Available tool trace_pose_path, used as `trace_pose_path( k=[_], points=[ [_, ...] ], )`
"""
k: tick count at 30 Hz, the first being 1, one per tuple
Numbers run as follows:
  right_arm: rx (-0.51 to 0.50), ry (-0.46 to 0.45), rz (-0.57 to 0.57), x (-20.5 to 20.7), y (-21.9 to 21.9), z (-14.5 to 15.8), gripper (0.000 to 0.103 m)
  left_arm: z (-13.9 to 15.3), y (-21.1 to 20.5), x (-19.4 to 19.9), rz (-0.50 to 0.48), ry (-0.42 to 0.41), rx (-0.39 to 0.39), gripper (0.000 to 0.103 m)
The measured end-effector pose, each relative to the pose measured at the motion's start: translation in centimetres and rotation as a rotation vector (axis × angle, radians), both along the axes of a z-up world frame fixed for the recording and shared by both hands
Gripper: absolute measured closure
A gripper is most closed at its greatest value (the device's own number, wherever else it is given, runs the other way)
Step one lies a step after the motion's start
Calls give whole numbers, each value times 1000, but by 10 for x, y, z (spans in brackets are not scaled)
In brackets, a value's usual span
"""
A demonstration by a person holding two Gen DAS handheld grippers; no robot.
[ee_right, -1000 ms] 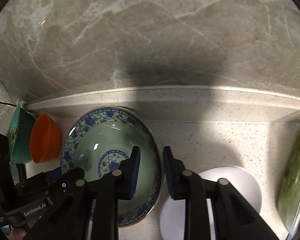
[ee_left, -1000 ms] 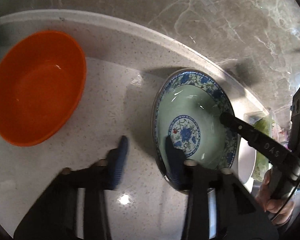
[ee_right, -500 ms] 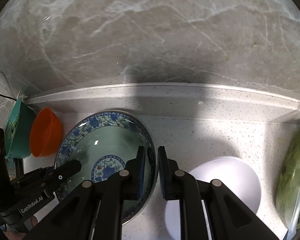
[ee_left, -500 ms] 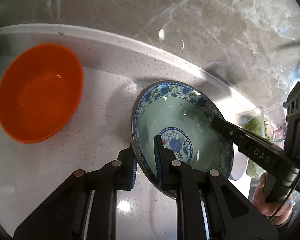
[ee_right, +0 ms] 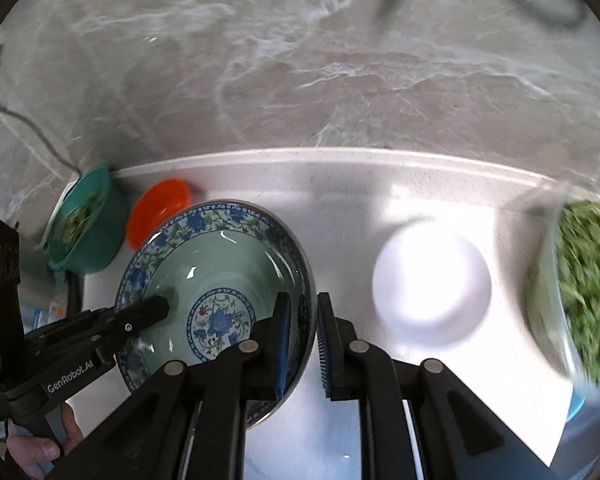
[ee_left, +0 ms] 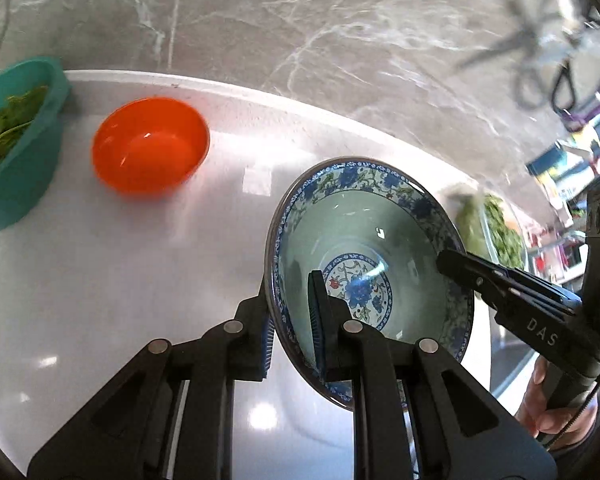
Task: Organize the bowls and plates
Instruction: 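Carry the patterned bowl and lower it onto the counter, open both grippers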
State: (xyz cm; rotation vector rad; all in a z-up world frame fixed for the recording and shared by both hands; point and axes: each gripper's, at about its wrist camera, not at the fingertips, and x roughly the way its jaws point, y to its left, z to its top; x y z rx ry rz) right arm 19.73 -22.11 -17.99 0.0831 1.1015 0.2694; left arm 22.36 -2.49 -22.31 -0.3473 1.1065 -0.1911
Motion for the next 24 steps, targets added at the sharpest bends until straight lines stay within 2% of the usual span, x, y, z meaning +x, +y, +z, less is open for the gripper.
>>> trace_pose_path(
  k=[6,9,14,18,24],
  points=[
    [3,22,-3,-69,5,-1,88,10,7,-79,-46,6,20,89],
    [3,40,-12,-103,12,-11,88,8,28,-125,-65,18,22,89],
    [12,78,-25,-152,15,-30,88,-10,27,-187,-109,61,48,89],
    [4,98,-22,-180,11,-41,88,-26,28,-208,-127,78,53,89],
    [6,126,-31,-198,13,-61,88,-40,30,-224,-146,75,77,89]
  ],
)
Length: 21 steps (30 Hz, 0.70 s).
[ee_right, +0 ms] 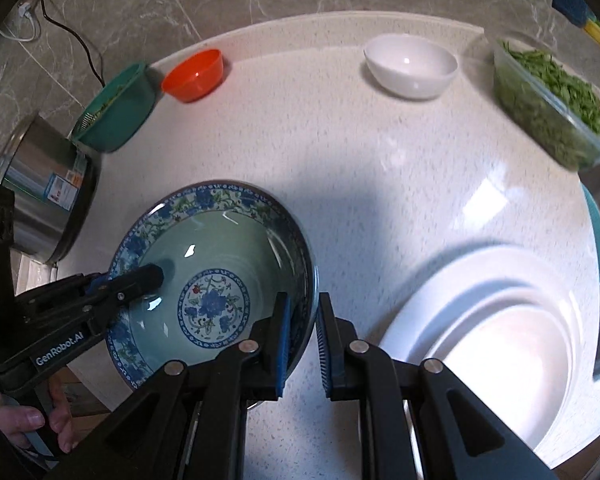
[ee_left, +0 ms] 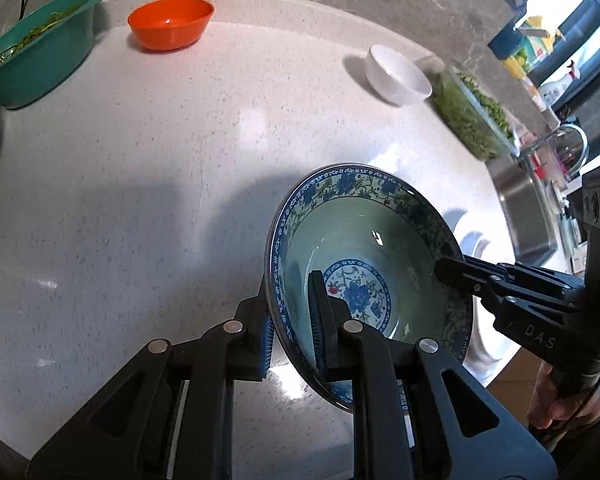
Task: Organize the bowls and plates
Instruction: 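Carry the patterned bowl and lower it onto the counter, open both grippers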
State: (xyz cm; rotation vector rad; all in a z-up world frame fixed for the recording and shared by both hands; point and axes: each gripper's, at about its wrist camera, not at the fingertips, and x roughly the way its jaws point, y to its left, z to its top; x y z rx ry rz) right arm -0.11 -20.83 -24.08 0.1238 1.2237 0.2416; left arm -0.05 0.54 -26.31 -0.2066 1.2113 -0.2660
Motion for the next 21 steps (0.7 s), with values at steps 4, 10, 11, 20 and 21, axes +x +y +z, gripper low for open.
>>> trace_pose_path(
  k=[4,10,11,20,21],
  points=[
    [2,-2,-13,-6,3,-8,88,-12,5,-5,1,9,3,89],
    [2,-7,-9,-8,6,-16,88,-29,14,-7,1,19,2,89],
    [0,-2,-11,-9,7,-18,88,-31,15,-9,1,17,1,89],
    [9,3,-6,-9,10,-24,88,-42,17,-3,20,33,-3,89],
    [8,4,-4,-9,10,-24,88,-42,16,-2,22,33,0,88]
  ],
)
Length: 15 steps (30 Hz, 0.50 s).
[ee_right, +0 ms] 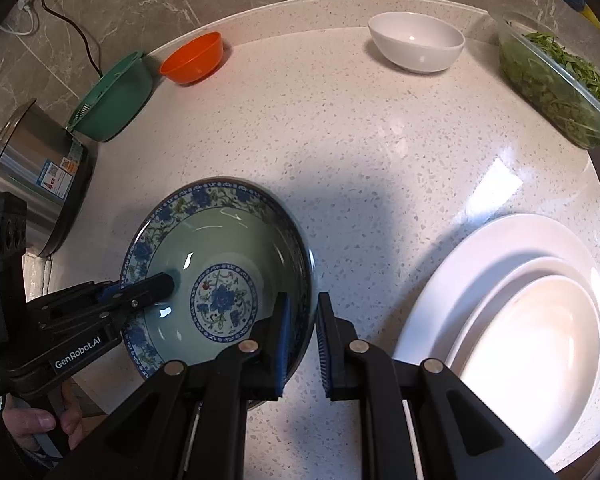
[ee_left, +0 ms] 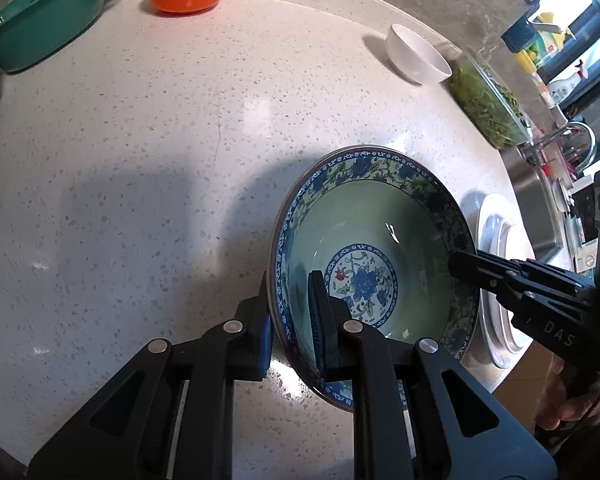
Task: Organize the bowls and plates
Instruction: 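Carry the patterned bowl and lower it onto the counter, open both grippers, then move both grippers to the small white bowl and close on its rim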
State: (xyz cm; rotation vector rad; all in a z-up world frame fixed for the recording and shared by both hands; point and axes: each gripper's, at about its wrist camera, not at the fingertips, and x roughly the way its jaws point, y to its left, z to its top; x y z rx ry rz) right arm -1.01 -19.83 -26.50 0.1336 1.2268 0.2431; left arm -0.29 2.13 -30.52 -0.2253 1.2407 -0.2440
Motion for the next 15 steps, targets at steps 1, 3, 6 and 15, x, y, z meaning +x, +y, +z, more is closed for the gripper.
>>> trace_pose_path(
  k=[1,3,6,15],
  points=[
    [3,2,0,0,0,0,88,-1,0,1,1,5,1,88],
    [15,5,2,1,0,0,86,-4,-1,4,1,28,-4,88],
    [20,12,10,1,1,0,78,-6,1,5,13,34,-12,84],
    [63,-8,-58,13,-30,21,70,44,23,23,78,-86,-41,52]
  ],
)
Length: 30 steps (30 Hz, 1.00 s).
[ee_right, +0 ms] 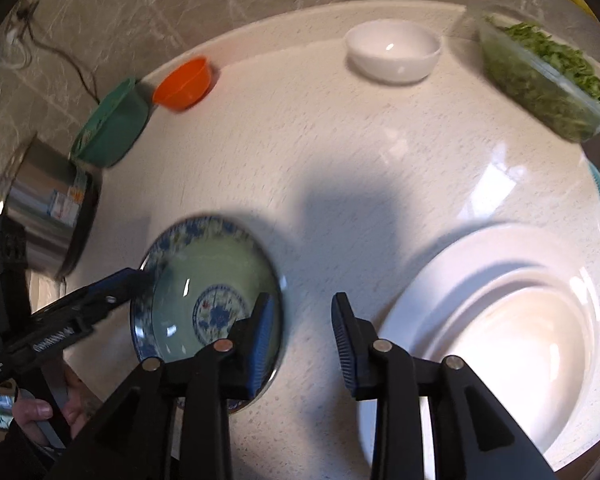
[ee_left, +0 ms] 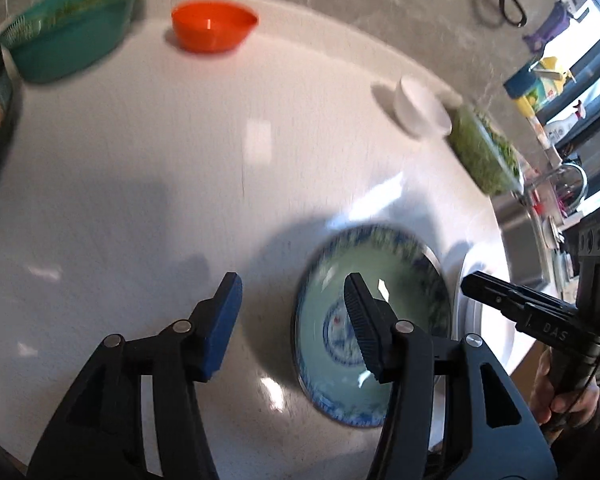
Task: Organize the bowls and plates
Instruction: 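Move both grippers to the small white bowl and close on its rim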
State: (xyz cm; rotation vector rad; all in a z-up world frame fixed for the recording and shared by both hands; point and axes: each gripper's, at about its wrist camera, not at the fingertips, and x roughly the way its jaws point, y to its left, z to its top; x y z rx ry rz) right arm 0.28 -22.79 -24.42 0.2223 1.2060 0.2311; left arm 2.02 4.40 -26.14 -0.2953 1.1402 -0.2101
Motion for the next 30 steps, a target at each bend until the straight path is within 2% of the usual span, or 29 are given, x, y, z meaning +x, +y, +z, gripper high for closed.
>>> trace_pose_path(
  k=[5,12,19,30],
  points=[
    [4,-29,-73,28,-29,17,70,21,-15,52,-46,-13,47,52],
    [-11,-35,-123,86,-58,30,70,26,-59,135,-94,26,31,52],
    [-7,-39,-161,138,-80,32,70,19,-109,209,-137,36,23,52],
    [27,-6,-210,206,-105,9,70,-8,-163,308,-162,79,-7,52]
  ],
)
